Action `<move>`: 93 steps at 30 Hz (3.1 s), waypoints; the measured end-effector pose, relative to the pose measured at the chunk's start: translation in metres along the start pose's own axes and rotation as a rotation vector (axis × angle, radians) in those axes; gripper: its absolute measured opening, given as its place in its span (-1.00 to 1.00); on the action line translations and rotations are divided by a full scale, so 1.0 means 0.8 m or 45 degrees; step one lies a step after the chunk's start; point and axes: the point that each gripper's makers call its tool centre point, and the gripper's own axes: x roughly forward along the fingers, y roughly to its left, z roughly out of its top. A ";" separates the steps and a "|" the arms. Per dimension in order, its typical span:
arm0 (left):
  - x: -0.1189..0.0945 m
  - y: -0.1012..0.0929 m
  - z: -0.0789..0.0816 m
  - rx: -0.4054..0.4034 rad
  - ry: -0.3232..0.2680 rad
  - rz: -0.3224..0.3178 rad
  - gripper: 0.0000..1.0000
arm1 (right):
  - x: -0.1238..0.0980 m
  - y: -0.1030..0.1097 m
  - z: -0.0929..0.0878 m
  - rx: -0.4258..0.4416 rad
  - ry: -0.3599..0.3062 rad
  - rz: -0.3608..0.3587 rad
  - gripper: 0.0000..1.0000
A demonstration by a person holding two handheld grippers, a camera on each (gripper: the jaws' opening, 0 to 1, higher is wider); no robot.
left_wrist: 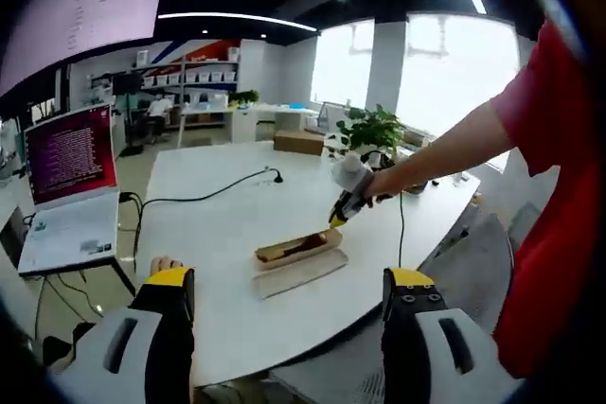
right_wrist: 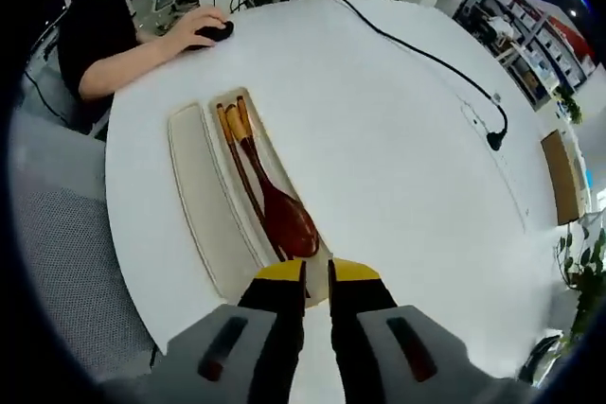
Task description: Arrange the utensils inside the cutlery case until each visible utensil rests in its matching compartment.
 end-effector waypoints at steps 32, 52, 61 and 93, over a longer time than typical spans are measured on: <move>0.116 -0.006 -0.014 0.091 0.151 -0.217 0.70 | 0.060 0.020 0.009 0.857 -0.330 0.109 -0.27; 0.134 -0.008 0.008 0.143 0.115 -0.236 0.69 | 0.062 0.036 0.016 1.109 -0.343 0.213 -0.28; 0.131 -0.009 0.002 0.132 0.123 -0.224 0.69 | 0.046 0.044 0.018 1.234 -0.375 0.287 -0.66; 0.208 0.030 -0.099 0.221 0.283 -0.241 0.52 | -0.014 0.022 -0.022 0.396 -0.337 0.029 -0.35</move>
